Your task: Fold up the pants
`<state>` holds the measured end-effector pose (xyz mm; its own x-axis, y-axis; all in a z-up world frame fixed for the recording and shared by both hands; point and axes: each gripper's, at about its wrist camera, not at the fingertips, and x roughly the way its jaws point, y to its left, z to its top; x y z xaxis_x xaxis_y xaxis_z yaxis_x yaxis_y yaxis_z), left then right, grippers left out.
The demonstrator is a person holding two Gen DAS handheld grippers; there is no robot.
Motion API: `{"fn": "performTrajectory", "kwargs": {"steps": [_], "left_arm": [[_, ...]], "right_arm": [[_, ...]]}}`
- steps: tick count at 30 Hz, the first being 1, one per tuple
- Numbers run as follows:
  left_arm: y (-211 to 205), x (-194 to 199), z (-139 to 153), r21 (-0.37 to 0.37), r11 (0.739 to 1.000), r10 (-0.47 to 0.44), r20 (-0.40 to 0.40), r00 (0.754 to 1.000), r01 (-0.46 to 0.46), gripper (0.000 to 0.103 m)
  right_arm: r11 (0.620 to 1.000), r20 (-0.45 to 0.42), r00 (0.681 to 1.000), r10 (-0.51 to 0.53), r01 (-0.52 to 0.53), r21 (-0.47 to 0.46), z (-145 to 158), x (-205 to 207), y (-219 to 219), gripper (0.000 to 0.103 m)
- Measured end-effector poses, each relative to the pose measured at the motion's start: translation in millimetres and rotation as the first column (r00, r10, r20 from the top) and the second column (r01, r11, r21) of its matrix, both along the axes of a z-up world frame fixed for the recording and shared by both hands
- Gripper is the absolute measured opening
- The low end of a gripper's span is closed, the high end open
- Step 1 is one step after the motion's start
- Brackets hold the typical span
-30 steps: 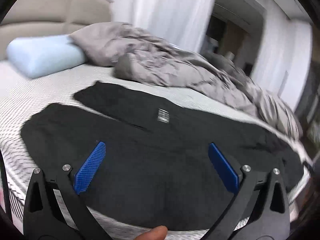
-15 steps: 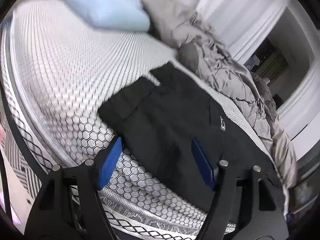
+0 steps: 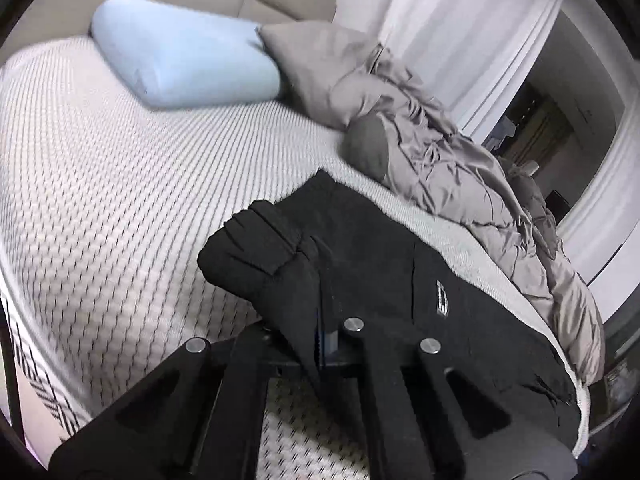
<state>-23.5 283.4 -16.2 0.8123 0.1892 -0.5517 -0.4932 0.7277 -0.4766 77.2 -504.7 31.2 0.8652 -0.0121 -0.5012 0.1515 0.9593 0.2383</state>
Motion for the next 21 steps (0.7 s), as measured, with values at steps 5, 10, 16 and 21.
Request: {"fn": "performTrajectory", "kwargs": {"steps": [5, 10, 16, 21], "left_arm": [[3.7, 1.5, -0.9, -0.039, 0.999, 0.006, -0.006, 1.0, -0.006, 0.0], [5.0, -8.9, -11.8, -0.056, 0.998, 0.01, -0.012, 1.0, -0.011, 0.0], [3.1, -10.0, -20.0, -0.064, 0.998, 0.008, -0.018, 1.0, -0.009, 0.0], [1.9, -13.4, -27.3, -0.097, 0.995, -0.024, -0.018, 1.0, 0.022, 0.0]], "right_arm": [[0.954, -0.056, 0.998, -0.04, 0.055, 0.294, -22.0, -8.5, -61.4, 0.102], [0.869, -0.136, 0.982, 0.131, -0.048, 0.493, -50.4, 31.9, -63.4, 0.088], [0.85, -0.207, 0.974, 0.091, 0.033, 0.526, -66.3, 78.4, -67.0, 0.03], [0.894, -0.052, 0.998, -0.035, 0.055, 0.446, -36.1, 29.2, -79.0, 0.012]]}}
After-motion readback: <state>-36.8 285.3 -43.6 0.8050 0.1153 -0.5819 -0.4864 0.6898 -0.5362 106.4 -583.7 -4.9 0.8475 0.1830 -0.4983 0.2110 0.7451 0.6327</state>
